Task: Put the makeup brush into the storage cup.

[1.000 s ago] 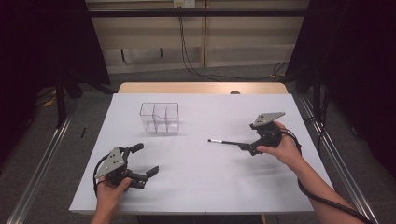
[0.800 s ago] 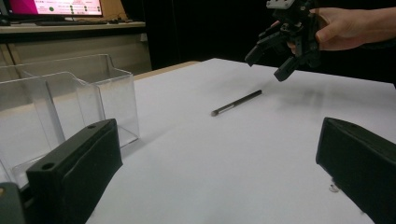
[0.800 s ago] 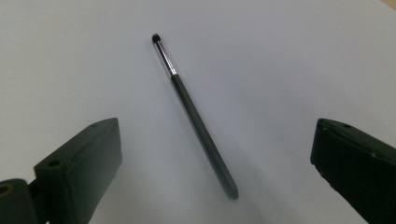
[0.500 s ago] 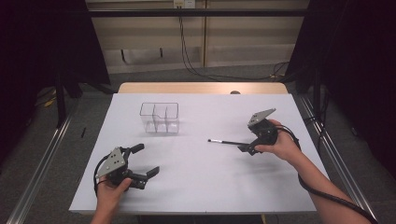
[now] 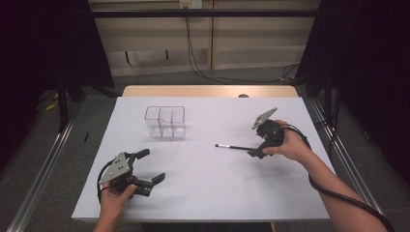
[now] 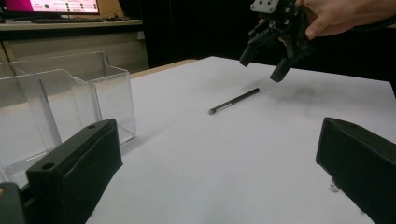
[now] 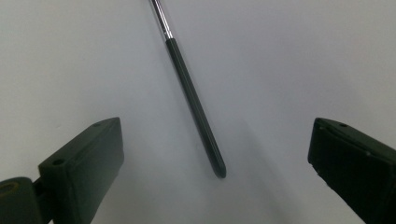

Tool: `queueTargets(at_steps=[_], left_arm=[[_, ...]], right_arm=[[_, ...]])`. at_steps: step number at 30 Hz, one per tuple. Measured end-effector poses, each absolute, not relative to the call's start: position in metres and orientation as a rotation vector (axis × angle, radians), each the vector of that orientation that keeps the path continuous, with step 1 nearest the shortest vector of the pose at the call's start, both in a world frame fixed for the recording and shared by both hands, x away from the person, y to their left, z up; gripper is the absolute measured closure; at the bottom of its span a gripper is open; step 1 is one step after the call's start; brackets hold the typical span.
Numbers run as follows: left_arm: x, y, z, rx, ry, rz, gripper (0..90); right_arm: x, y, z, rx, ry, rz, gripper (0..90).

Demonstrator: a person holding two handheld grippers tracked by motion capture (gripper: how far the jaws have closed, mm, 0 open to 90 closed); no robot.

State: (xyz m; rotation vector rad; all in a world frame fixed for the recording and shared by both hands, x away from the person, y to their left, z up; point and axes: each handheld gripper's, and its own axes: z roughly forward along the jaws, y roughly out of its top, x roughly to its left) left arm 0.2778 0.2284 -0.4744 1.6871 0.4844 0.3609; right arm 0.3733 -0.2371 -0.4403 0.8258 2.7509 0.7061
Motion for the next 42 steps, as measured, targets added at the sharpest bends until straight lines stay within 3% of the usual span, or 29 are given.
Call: queueTargets(at_steps=[25, 42], left_arm=[[0.278, 0.228, -0.475, 1.694, 0.482, 0.361, 0.0], [0.279, 0.228, -0.476, 1.693, 0.485, 0.353, 0.0]], right_arm=[[0.387, -0.221, -0.443, 0.737, 2.89, 0.398, 3.8], [0.393, -0.219, -0.443, 0.694, 2.943, 0.336, 14.2]])
